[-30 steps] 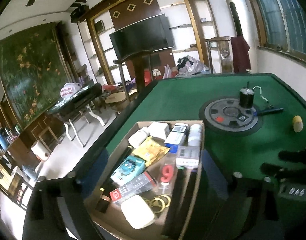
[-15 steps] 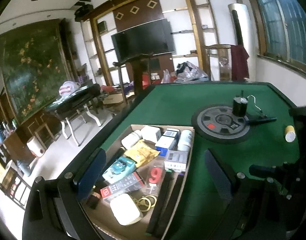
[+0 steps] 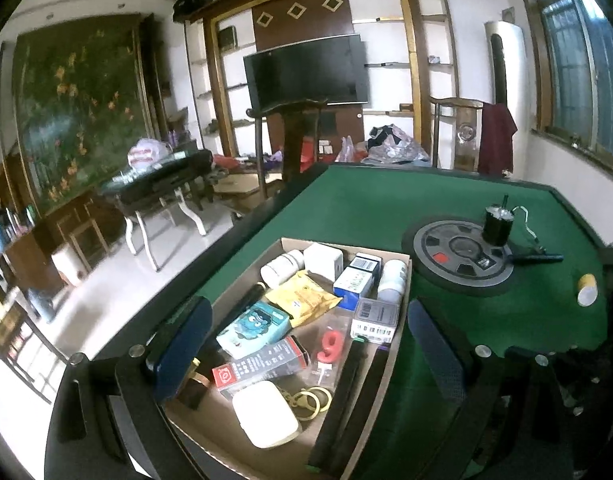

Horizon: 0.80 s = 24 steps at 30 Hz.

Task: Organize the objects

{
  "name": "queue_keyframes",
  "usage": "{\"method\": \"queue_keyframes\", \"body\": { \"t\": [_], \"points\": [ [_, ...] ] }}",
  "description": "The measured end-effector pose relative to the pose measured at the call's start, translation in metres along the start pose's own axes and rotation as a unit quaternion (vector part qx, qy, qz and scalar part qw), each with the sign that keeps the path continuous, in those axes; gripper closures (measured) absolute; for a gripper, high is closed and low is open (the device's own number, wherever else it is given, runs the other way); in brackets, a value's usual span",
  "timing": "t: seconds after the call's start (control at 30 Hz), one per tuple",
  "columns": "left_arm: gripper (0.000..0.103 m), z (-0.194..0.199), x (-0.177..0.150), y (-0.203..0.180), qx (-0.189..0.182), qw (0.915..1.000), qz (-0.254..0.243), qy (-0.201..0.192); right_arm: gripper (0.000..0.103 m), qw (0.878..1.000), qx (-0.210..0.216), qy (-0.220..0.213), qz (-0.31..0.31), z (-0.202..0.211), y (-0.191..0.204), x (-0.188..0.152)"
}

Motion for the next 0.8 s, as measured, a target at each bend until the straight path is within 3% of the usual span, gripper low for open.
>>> {"method": "queue_keyframes", "body": {
  "t": [0.37, 0.8],
  "points": [
    [0.006, -0.004, -0.001, 0.040, -0.008, 0.9990, 0.041, -0.014, 0.036, 0.999, -0.004, 0.011, 0.032, -0.015, 0.037, 0.000],
    [0.006, -0.025, -0.018, 0.083, 0.016, 0.9972, 0.068, 0.028, 0.036, 0.996, -0.001, 0.020, 0.088, -0.029, 0.088, 0.001]
  ]
}}
Point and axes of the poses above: each gripper's, at about its wrist camera, not at the fingertips, and z roughly against the way its jaws point, y to its left, x to its top, the point moved 1 cm from there along -z, roughly the way its jaws point, and after that the axes turned 15 degrees about -y, right-handed, at the moved point
